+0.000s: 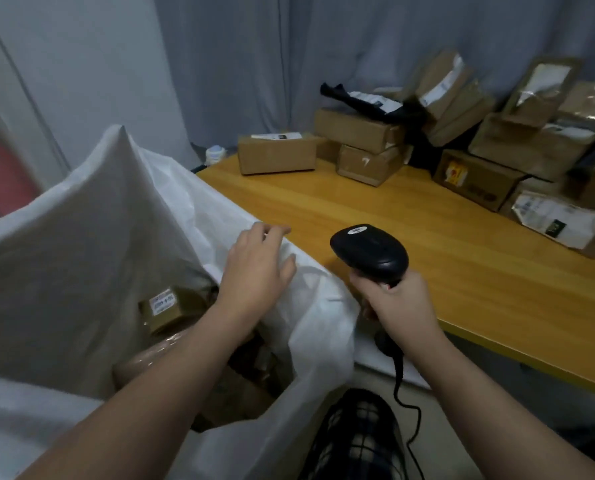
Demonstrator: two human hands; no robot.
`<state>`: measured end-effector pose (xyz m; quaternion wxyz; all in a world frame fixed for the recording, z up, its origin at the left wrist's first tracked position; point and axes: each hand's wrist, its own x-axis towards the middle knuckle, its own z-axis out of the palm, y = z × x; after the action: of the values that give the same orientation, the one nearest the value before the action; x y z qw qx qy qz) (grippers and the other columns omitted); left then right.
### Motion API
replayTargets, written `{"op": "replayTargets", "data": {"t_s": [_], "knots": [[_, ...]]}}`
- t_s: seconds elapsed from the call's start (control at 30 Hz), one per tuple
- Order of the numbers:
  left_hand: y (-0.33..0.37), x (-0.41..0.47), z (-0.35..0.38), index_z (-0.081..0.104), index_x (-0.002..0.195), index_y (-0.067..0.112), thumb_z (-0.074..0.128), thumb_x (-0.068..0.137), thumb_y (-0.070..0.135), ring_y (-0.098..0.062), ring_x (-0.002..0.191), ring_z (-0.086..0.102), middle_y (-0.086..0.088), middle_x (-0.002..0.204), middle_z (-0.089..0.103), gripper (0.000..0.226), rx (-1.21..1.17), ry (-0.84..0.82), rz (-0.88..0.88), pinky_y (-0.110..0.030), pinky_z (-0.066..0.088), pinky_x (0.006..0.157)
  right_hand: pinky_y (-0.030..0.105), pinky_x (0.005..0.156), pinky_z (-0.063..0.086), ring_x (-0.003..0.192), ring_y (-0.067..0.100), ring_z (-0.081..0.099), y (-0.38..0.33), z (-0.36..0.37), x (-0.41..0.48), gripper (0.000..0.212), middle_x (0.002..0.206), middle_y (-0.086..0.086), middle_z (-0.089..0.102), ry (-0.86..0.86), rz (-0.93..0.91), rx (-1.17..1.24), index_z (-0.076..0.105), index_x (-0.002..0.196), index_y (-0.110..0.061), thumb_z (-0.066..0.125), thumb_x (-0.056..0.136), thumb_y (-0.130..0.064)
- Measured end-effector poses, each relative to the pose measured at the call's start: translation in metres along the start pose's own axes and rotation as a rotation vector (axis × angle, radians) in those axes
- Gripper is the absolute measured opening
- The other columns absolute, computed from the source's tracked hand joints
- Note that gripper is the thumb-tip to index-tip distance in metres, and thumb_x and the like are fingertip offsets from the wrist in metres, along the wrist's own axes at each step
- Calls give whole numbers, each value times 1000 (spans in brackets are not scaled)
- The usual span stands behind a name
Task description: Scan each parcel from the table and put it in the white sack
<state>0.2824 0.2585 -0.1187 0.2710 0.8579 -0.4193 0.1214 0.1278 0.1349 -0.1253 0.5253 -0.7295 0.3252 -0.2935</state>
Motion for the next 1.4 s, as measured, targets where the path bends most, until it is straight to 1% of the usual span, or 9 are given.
{"op": "replayTargets", "data": {"t_s": [0.3,0.47,0.6,0.77,0.9,1.0,1.1,1.27,1.4], "knots": [[175,47,35,47,135,20,54,94,33,-22,120,42,-2,129,47,43,-132,-70,337,-33,35,98,33,52,46,51,24,53,-17,-167,-5,21,60,14,51,352,-52,93,58,69,-5,70,83,-15],[269,75,59,45,135,19,53,94,33,-23,123,41,-4,130,45,44,-200,-124,442,-35,37,100,31,52,43,48,22,50,-18,-259,-12,19,58,10,51,517,32,315,57,72,-4,68,85,-13],[311,107,98,41,138,18,55,93,39,-25,124,40,-5,132,42,52,-284,-233,381,-34,37,100,27,52,46,56,16,50,-11,-314,13,9,66,4,49,559,82,483,56,86,-12,65,85,-10],[368,159,145,32,144,14,56,89,53,-33,131,37,-14,142,35,72,-352,-367,260,-41,35,106,27,58,48,70,17,59,-5,-356,69,26,81,3,61,635,135,614,56,107,-12,68,85,-11],[411,197,170,24,149,8,45,93,58,-35,136,33,-17,151,29,78,-587,-516,35,-44,33,109,28,58,46,78,20,60,-2,-383,111,24,90,4,62,670,184,587,54,103,-15,70,86,-18],[418,213,190,40,141,4,40,96,55,-32,125,47,-15,140,47,68,-614,-569,6,-41,40,102,35,70,55,88,24,64,11,-390,136,38,99,7,66,647,203,543,57,112,-11,77,80,-21],[417,209,198,49,132,7,43,97,49,-28,113,54,-11,127,57,54,-671,-522,41,-42,44,98,42,85,57,94,27,69,28,-384,150,46,105,9,71,586,216,568,62,114,-10,82,74,-19],[406,178,191,46,135,10,51,96,41,-16,111,51,-7,132,55,50,-742,-452,150,-32,44,93,28,71,57,94,21,70,42,-375,139,43,102,6,72,710,134,510,61,110,-9,82,73,-14],[379,153,149,32,145,22,63,87,44,-21,137,26,-2,150,29,69,-445,-77,425,-42,22,111,24,74,55,94,16,71,26,-380,87,43,101,2,73,659,-43,435,63,112,-8,81,73,-7]]}}
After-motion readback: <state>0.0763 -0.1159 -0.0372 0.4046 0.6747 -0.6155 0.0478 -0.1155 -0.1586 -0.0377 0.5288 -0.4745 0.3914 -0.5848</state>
